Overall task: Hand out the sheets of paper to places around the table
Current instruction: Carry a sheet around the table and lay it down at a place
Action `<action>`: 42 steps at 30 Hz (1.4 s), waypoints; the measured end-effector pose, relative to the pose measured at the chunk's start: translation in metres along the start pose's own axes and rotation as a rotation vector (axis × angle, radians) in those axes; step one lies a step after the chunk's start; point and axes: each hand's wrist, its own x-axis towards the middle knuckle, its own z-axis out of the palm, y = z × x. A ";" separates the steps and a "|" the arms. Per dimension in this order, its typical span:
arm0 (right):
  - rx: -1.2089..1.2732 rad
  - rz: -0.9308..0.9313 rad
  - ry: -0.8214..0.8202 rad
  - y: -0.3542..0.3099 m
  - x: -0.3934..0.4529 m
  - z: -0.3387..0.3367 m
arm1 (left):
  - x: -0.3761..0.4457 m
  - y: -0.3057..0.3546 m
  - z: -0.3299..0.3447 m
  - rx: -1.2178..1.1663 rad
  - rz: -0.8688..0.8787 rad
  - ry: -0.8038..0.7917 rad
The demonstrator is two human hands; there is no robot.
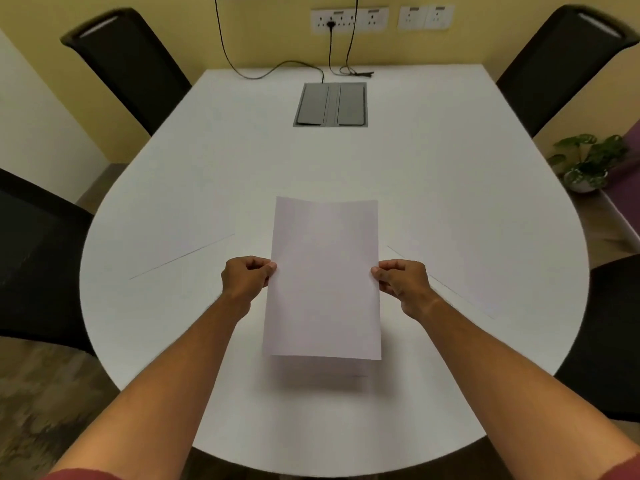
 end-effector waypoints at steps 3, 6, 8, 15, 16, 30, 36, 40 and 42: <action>0.030 -0.040 0.012 -0.017 -0.011 -0.008 | -0.007 0.015 0.001 -0.016 0.036 -0.044; 0.056 -0.101 0.037 -0.035 -0.025 -0.016 | -0.013 0.034 0.002 -0.029 0.086 -0.095; 0.064 -0.146 0.065 -0.046 -0.035 -0.021 | -0.015 0.047 0.004 -0.034 0.119 -0.133; 0.098 -0.276 0.203 -0.077 -0.091 -0.039 | -0.033 0.091 0.005 -0.067 0.255 -0.288; 0.104 -0.296 0.229 -0.080 -0.102 -0.040 | -0.036 0.096 0.005 -0.071 0.270 -0.317; 0.190 -0.481 0.704 -0.073 -0.289 -0.113 | -0.151 0.155 0.057 -0.085 0.468 -0.807; 0.210 -0.500 0.897 -0.051 -0.376 -0.173 | -0.240 0.164 0.108 -0.067 0.521 -0.993; 0.245 -0.495 0.991 -0.033 -0.425 -0.213 | -0.301 0.161 0.143 -0.046 0.533 -1.106; 0.263 -0.495 1.036 -0.023 -0.447 -0.234 | -0.330 0.156 0.159 -0.038 0.540 -1.144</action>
